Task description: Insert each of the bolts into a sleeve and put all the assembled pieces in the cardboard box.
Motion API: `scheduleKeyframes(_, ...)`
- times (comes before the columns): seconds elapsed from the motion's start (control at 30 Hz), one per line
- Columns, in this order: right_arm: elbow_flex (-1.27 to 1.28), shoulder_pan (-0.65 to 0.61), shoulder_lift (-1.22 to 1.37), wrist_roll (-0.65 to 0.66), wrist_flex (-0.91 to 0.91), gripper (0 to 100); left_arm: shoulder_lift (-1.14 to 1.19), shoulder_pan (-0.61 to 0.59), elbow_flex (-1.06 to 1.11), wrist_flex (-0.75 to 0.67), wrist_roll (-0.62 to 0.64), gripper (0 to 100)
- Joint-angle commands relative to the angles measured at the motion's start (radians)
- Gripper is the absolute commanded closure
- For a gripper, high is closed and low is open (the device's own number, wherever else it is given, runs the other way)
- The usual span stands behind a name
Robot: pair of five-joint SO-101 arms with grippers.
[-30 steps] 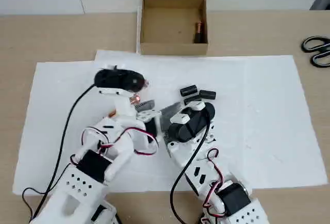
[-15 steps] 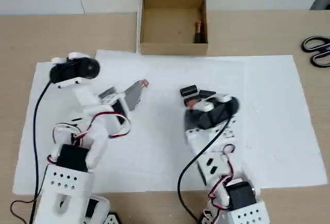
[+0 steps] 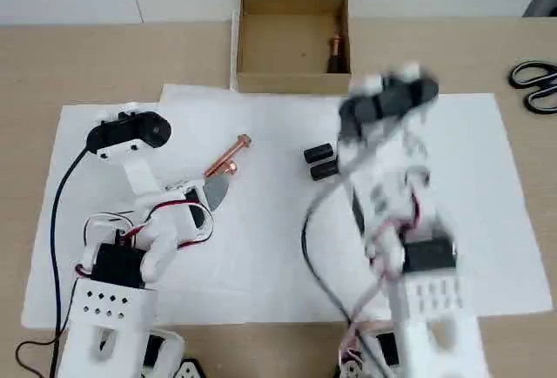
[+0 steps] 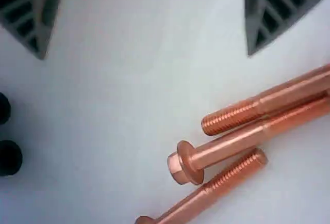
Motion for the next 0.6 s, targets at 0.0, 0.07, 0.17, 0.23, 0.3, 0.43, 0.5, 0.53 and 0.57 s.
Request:
scheduleKeyframes(0.0, -0.411, 0.005, 0.39, 0.009, -0.097, 99.5, -0.009, -0.006, -0.031, 0.005, -0.011, 77)
scheduleKeyframes(0.07, -0.551, 0.005, 0.565, 0.009, -0.173, 99.5, -0.009, -0.006, -0.031, 0.005, -0.011, 77)
scheduleKeyframes(0.17, -0.732, 0.005, 0.812, 0.011, -0.288, 99.5, -0.009, -0.006, -0.018, 0.002, -0.011, 77)
scheduleKeyframes(0.23, -0.845, 0.007, 0.967, 0.011, -0.346, 99.5, -0.009, -0.006, 0.002, -0.002, -0.011, 77)
scheduleKeyframes(0.3, -0.953, 0.007, 1.11, 0.011, -0.371, 99.5, -0.009, -0.006, 0.021, -0.002, -0.011, 77)
scheduleKeyframes(0.43, -1.142, 0.005, 1.354, 0.011, -0.378, 99.5, -0.009, -0.006, 0.045, -0.002, -0.011, 77)
scheduleKeyframes(0.5, -1.218, 0.005, 1.449, 0.011, -0.374, 99.5, -0.009, -0.006, 0.045, -0.002, -0.011, 77)
scheduleKeyframes(0.53, -1.247, 0.005, 1.489, 0.011, -0.372, 99.5, -0.009, -0.006, 0.045, -0.002, -0.011, 77)
scheduleKeyframes(0.57, -1.274, 0.005, 1.524, 0.011, -0.372, 99.5, -0.009, -0.006, 0.045, -0.002, -0.011, 77)
